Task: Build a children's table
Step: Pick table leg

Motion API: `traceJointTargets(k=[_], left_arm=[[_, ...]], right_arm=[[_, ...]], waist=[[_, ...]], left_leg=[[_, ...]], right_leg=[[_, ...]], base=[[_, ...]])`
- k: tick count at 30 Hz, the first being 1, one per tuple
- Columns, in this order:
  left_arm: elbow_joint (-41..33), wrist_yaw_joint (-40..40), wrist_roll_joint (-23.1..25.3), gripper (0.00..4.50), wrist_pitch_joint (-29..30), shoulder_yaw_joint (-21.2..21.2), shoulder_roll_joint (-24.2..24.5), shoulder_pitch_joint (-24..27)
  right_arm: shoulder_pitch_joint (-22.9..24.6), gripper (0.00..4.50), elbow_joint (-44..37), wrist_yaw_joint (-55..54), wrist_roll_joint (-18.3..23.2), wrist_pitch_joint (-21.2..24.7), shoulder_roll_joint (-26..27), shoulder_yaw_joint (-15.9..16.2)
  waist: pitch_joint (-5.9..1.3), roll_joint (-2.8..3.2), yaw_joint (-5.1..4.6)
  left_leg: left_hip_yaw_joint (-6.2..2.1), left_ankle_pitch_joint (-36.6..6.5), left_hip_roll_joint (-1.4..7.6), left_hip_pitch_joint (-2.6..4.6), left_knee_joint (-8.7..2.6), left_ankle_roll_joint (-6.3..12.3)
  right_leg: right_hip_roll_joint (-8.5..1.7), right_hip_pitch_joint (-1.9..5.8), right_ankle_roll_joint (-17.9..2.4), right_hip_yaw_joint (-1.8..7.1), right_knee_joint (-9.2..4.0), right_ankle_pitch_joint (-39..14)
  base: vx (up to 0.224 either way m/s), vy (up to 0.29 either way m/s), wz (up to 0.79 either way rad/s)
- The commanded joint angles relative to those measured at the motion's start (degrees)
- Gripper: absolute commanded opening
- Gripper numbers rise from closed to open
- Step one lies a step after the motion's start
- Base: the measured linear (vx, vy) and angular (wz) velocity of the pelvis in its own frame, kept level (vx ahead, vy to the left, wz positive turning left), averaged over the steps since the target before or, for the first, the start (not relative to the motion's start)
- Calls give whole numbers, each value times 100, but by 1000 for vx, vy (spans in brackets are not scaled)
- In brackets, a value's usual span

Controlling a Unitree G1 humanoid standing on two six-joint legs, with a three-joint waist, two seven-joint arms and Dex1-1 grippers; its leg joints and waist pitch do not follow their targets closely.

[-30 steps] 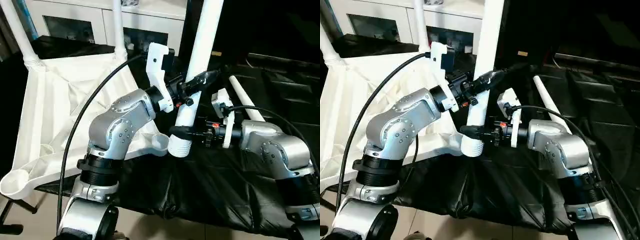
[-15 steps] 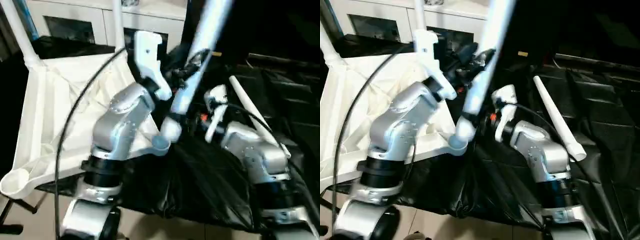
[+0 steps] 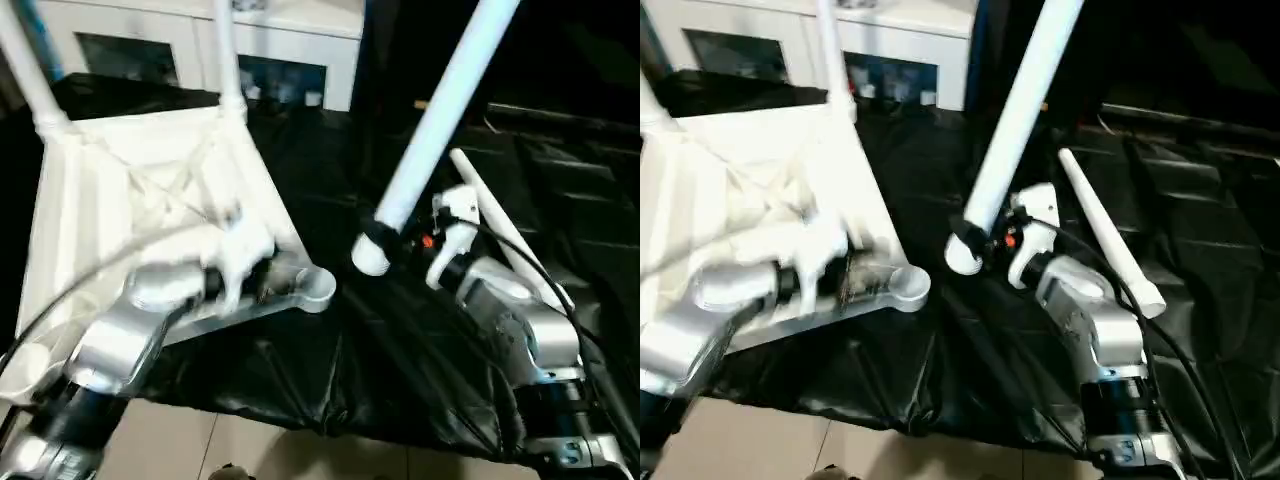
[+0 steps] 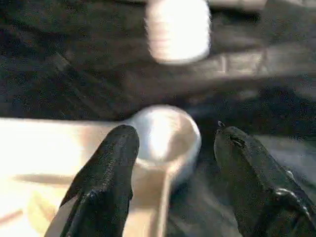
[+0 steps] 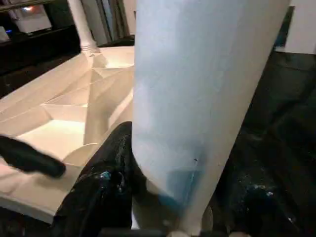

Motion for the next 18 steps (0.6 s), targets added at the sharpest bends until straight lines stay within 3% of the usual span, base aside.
traceJointTargets(k=[1,4,6,12,18], left_arm=[[127,-70,161,249,-115,-71,72,32],[495,13,353,249,-344,-57,74,-14],[696,-17,360,220,-433,-31,86,-22],[933,-227,310,188,-624,13,197,41],[1204,-554,335,138,-836,40,376,11]], right_arm=[[-24,189,-103,-30,-28,-85,-40,-4],[-27,189,-62,-48,-103,-90,-44,57],[-7,189,-87,-61,-121,-50,-21,59],[56,189,-166,-43,-109,-5,-41,80],[78,189,-195,11,-88,83,-70,100]], waist=[[-353,52,-8],[-344,52,-15],[-358,54,-10],[-371,56,-7],[-361,72,-14]], left_leg=[[5,-546,142,50,-426,-129],[0,-609,132,40,-433,-162],[-8,-580,133,45,-432,-175],[-1,-427,127,38,-415,-112],[-8,-598,138,48,-433,-163]], right_leg=[[-344,282,-1029,194,-363,-379],[-339,284,-968,201,-382,-496],[-346,284,-943,203,-372,-463],[-337,290,-1068,201,-335,-72],[-348,280,-1048,204,-353,-307]], base=[[0,0,0],[0,0,0],[0,0,0],[0,0,0],[0,0,0]])
